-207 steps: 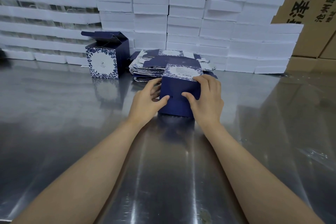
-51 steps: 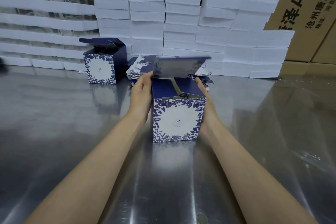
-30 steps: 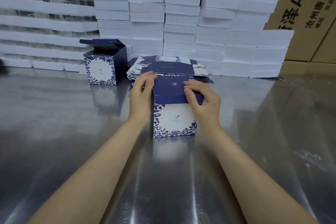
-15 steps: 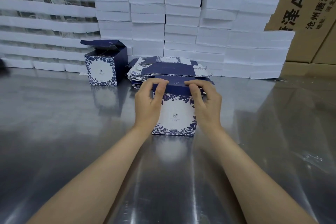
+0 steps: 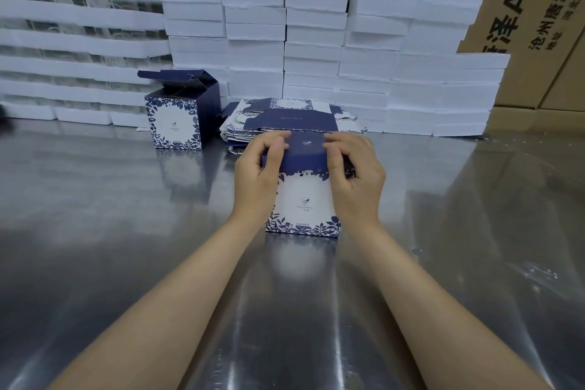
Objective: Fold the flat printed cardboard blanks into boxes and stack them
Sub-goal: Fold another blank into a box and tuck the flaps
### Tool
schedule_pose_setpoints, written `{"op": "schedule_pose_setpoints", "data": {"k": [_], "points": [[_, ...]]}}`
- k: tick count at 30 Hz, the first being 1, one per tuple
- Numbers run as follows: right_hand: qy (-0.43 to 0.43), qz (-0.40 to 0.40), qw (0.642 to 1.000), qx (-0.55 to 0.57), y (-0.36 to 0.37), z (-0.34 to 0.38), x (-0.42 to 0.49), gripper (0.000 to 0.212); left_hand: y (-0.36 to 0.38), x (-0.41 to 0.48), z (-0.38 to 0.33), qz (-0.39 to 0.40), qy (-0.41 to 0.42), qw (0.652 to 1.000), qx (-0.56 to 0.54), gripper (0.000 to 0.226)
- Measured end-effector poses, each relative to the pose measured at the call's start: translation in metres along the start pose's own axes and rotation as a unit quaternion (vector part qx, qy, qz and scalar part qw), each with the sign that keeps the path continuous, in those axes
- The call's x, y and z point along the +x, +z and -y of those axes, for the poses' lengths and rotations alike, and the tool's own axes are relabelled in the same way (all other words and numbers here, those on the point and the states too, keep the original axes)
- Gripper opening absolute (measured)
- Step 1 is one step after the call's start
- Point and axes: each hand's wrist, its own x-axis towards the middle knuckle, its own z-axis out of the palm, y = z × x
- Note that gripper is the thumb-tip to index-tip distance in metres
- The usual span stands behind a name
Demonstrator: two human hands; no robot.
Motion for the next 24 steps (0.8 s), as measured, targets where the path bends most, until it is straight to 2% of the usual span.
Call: {"op": "schedule_pose_setpoints", "data": {"k": [4,6,8,9,14,17,20,22,24], "points": [[0.032,-0.001,0.999,-0.013,-0.003,-0.010,-0.008,0.032,-0.006,0.003,0.003,0.009,-0.006,0.999,0.037,0.016],[0.074,0.004,0.997,0.012,-0.004,-0.015,-0.009,0.036,-0.004,0.003,0.004,0.024,-0.012,0.999,0.042,0.016],[0.080,0.011,0.997,0.020,-0.003,-0.016,-0.010,0.035,-0.001,0.002,0.005,0.030,-0.024,0.999,0.034,0.010],[0.061,0.022,0.998,0.006,-0.002,-0.016,-0.012,0.033,0.000,0.001,0.006,0.025,-0.032,0.999,0.020,0.005],[-0.081,0.090,0.991,-0.055,0.000,-0.016,-0.018,0.033,-0.005,0.003,0.021,-0.060,-0.062,0.995,-0.042,0.021],[-0.124,0.127,0.981,-0.080,0.003,-0.012,-0.018,0.030,-0.014,0.011,0.031,-0.113,-0.082,0.989,-0.050,0.019],[-0.136,0.141,0.972,-0.129,0.009,-0.006,-0.017,0.029,-0.021,0.014,0.034,-0.113,-0.003,0.993,0.034,0.013],[-0.133,0.140,0.969,-0.157,0.013,-0.001,-0.015,0.032,-0.018,0.009,0.033,-0.067,0.052,0.993,0.082,0.014],[-0.125,0.136,0.969,-0.165,0.014,0.003,-0.013,0.033,-0.013,0.003,0.033,-0.015,0.058,0.996,0.066,0.020]]}}
